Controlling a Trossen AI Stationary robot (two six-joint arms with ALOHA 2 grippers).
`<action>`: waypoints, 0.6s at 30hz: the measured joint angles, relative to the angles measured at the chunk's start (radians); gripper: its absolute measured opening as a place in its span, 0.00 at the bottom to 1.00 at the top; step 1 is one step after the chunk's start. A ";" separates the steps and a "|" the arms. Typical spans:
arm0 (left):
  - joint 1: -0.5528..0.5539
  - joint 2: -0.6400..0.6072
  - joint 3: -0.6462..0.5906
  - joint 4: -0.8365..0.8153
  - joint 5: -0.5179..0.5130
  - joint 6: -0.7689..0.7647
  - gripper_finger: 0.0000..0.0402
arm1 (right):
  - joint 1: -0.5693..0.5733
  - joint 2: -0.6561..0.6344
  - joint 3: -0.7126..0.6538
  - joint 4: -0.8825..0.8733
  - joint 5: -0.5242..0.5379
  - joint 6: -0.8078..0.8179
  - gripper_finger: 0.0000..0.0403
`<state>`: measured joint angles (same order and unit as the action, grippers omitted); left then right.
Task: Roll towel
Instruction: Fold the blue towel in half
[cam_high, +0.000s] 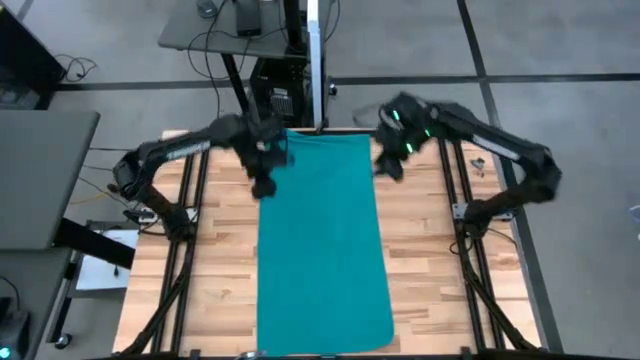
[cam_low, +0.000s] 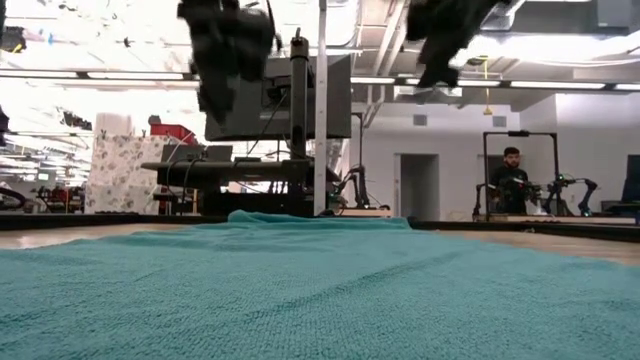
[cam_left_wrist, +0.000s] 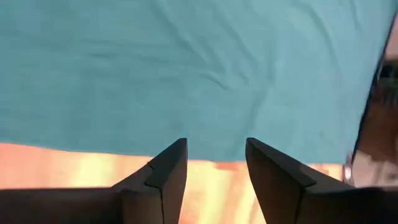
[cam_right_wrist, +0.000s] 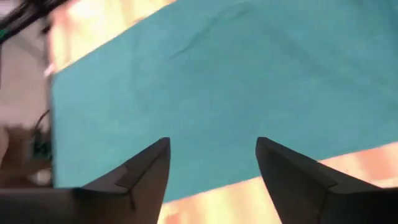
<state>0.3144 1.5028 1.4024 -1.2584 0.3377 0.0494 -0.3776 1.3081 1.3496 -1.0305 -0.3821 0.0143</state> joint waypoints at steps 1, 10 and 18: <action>-0.077 -0.025 -0.007 0.016 -0.044 -0.069 0.37 | 0.073 -0.046 -0.043 0.024 0.046 0.047 0.60; -0.755 -0.049 -0.065 0.298 -0.342 -0.595 0.37 | 0.840 -0.260 -0.390 0.400 0.470 0.365 0.59; -1.010 0.168 -0.044 0.455 -0.349 -0.874 0.37 | 1.157 -0.080 -0.438 0.514 0.643 0.559 0.59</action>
<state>-0.6955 1.6706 1.3582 -0.8033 -0.0116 -0.8248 0.7790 1.2282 0.9119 -0.5163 0.2608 0.5730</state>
